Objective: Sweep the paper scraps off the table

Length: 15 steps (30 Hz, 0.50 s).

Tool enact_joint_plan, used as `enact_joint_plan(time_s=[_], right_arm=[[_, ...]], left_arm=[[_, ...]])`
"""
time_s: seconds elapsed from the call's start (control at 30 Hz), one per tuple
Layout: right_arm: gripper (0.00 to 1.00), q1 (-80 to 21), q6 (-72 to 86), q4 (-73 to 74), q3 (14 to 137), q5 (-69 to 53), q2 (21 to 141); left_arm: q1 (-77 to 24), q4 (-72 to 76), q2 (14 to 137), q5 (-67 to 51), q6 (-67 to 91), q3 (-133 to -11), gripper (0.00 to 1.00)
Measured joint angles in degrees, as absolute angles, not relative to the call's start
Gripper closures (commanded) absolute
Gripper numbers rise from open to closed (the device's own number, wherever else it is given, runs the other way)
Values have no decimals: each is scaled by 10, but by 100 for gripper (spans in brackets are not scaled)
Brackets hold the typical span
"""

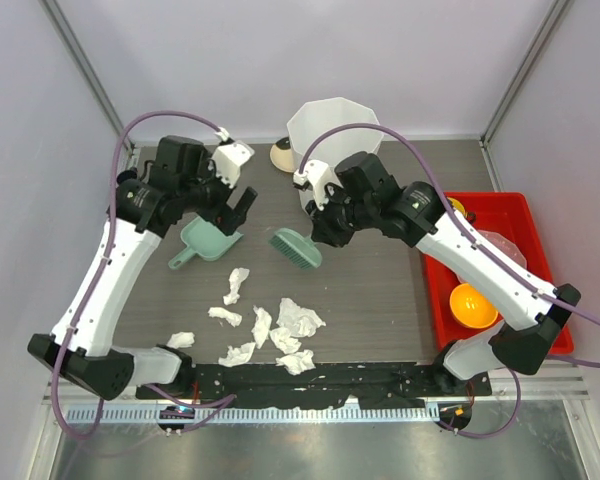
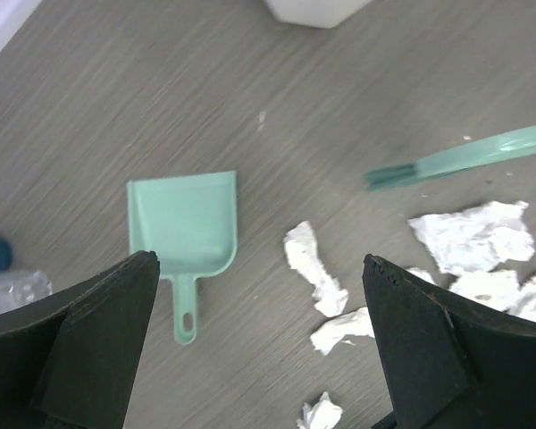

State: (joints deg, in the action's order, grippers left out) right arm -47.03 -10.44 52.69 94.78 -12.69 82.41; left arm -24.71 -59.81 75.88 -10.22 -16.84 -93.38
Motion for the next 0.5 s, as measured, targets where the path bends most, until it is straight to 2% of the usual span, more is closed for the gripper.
enact_joint_plan(time_s=[0.2, 0.33, 0.5], right_arm=[[99, -470, -65, 505, 915, -102, 824], [99, -470, -58, 491, 908, -104, 824], [99, -470, -57, 473, 895, -109, 823]], left_arm=[[-119, -556, 719, -44, -189, -828, 0], [-22, -565, 757, -65, -270, -761, 0], [0, -555, 774, -92, -372, -671, 0]])
